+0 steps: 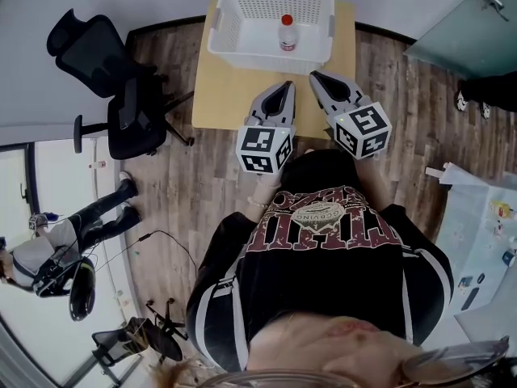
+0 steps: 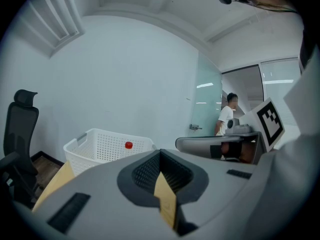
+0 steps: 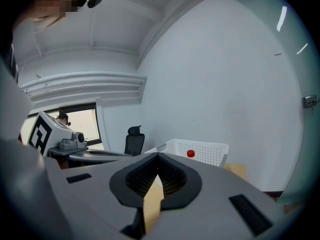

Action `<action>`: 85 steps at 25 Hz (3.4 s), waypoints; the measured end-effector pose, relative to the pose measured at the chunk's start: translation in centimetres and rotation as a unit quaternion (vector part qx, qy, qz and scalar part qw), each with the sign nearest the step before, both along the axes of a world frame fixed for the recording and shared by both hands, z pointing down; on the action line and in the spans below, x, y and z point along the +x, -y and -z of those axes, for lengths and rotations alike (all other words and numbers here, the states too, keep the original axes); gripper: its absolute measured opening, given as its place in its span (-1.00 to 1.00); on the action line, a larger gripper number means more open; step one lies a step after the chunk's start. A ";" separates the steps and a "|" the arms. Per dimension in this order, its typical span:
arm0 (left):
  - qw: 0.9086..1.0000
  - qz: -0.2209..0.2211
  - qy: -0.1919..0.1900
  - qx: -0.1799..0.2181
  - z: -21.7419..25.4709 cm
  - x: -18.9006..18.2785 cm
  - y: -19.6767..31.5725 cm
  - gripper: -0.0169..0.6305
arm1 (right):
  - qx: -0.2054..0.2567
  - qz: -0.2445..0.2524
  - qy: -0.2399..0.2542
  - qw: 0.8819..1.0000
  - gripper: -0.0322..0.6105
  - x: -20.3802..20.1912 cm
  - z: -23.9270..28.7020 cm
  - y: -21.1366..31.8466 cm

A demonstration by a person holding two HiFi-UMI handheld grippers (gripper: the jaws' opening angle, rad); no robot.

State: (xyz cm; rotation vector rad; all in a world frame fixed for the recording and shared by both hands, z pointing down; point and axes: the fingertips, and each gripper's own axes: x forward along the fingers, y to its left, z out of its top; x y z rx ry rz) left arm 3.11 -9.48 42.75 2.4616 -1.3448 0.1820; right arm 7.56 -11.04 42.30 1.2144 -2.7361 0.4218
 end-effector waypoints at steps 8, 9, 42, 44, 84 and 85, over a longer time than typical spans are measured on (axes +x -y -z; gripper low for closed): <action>1.000 -0.004 -0.005 0.004 0.3 0.2 1.1 -0.80 | -0.002 -0.009 -0.006 1.000 -0.85 0.4 -0.3 0.6; 1.000 -0.005 -0.005 0.004 0.3 0.0 1.4 -0.80 | -0.002 -0.011 -0.007 1.000 -0.84 0.3 -0.2 0.9; 0.996 -0.084 -0.017 -0.010 -0.2 -3.2 9.5 -0.80 | -0.020 -0.091 -0.020 0.995 -0.85 -3.1 -1.0 8.1; 0.996 -0.088 -0.016 -0.012 -0.3 -3.2 9.7 -0.80 | -0.021 -0.095 -0.021 0.995 -0.85 -3.1 -1.1 8.3; 0.998 -0.060 -0.010 -0.027 -1.8 -9.1 11.2 -0.80 | -0.063 -0.126 -0.133 0.981 -0.84 -3.4 -5.7 16.8; 0.998 -0.060 -0.010 -0.027 -1.8 -9.1 11.1 -0.80 | -0.065 -0.126 -0.135 0.981 -0.84 -3.3 -5.8 17.0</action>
